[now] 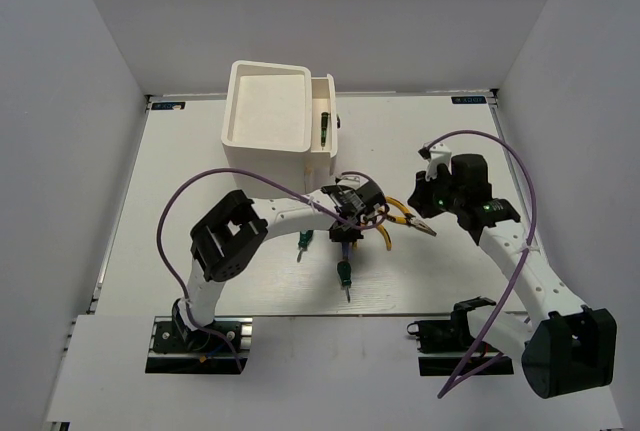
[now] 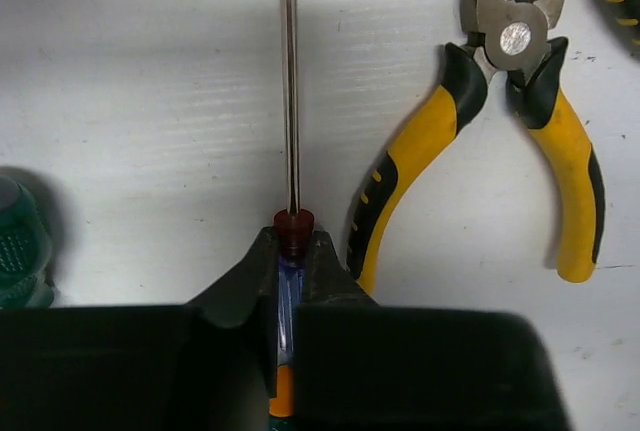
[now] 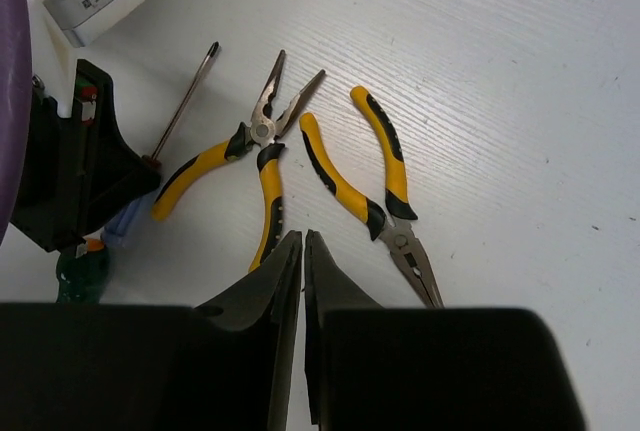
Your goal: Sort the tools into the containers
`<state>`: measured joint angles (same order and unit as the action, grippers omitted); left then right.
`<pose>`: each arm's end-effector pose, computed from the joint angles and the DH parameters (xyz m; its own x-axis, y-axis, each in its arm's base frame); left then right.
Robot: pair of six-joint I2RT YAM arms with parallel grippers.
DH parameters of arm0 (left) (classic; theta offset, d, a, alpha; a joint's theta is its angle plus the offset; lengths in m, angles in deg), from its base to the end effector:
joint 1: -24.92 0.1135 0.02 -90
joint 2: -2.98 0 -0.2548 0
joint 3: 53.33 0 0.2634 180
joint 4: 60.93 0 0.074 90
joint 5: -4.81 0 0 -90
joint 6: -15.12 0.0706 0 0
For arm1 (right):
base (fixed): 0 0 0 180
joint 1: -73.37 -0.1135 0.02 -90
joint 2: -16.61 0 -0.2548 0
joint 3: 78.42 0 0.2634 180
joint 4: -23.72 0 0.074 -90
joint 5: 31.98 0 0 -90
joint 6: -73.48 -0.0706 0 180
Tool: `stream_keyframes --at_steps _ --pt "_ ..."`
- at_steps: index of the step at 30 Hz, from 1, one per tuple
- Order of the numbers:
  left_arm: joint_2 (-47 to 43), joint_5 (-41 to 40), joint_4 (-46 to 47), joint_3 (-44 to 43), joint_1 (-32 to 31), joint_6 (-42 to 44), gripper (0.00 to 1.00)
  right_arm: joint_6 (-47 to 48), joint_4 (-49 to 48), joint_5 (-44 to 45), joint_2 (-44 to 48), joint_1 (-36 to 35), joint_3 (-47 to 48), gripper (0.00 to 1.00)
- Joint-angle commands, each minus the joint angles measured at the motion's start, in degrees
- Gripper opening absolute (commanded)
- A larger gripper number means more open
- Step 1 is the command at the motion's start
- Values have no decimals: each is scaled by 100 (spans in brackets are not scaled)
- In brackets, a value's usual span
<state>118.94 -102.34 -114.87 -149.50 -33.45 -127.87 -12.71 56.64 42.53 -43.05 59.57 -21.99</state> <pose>0.2375 -0.3459 0.1176 -0.9181 0.0357 -0.3947 0.0617 0.9967 -0.0533 0.2567 0.0825 0.2348 -0.5424 -0.1992 -0.8162 -0.4764 0.8731 0.1035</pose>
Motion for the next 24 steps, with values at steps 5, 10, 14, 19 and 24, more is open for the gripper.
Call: stream_keyframes --at_steps 5,10,14,19,24 --pt "-293 352 -203 -198 -192 614 0 -65 -103 -271 51 141 15 9" --pt "-785 553 121 -654 -307 1404 0 -74 -76 -289 60 194 24 9" --pt "-865 985 649 -1217 -254 2222 0 14 -50 -78 86 211 15 9" --pt "-813 84 134 -2568 -18 2574 0 137 3 581 121 264 6 0" --pt "-636 -938 -413 -3581 527 2636 0 190 12 643 200 308 -64 0"
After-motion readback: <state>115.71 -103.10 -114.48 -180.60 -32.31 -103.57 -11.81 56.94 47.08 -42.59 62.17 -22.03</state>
